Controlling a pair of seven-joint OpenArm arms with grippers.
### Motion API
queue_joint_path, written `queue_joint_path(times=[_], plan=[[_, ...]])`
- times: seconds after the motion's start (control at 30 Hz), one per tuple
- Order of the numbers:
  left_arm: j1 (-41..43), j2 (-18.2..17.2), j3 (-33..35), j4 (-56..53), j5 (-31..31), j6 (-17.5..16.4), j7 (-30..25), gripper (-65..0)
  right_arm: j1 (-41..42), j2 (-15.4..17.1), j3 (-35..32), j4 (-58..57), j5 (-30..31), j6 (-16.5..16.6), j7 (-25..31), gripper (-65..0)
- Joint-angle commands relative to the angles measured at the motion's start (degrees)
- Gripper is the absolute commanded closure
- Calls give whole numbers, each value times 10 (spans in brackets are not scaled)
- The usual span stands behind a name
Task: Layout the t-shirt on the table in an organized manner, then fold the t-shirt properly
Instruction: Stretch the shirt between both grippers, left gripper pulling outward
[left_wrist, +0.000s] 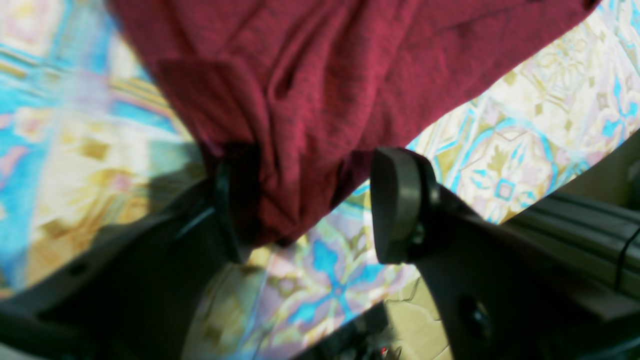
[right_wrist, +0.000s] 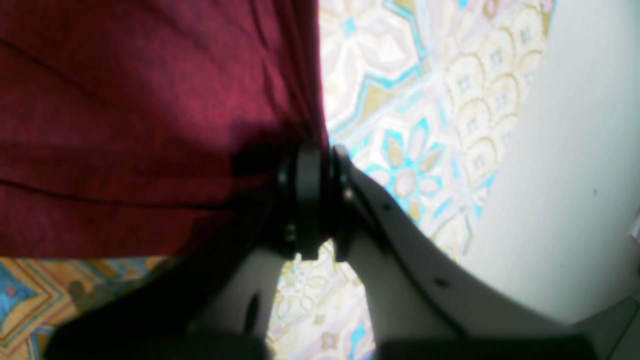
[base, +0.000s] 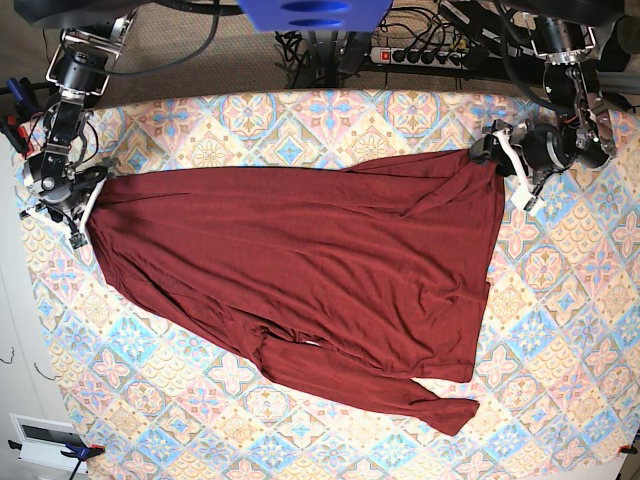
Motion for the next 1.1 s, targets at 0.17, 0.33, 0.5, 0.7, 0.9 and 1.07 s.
queue_joint_path(times=[0.17,0.33,0.5,0.7,0.9,1.07], plan=[[-12,2,-4,-50,-7,-1,-1,-338,8,14,3,9,-3,-5,6,-38],[-14,19,-2,-50,-7,-1,2,-293,8,14,3,9,-3,-5,6,-38],[-17,32,6,-50,-7,-1,0,0,8,14,3,9,-3,-5,6,-38],[-20,4,-10,-20,-14,-1,2,0,8,14,4,12,-3,-5,6,-38],[-19,-67,-15,-16,-59,-1,2,0,6,14,4,16,-3,-5,6,-38],[-8,-121,-16,-16,-79,-1,-2,0,-25,10,4,23,-1,-5,6,-38]])
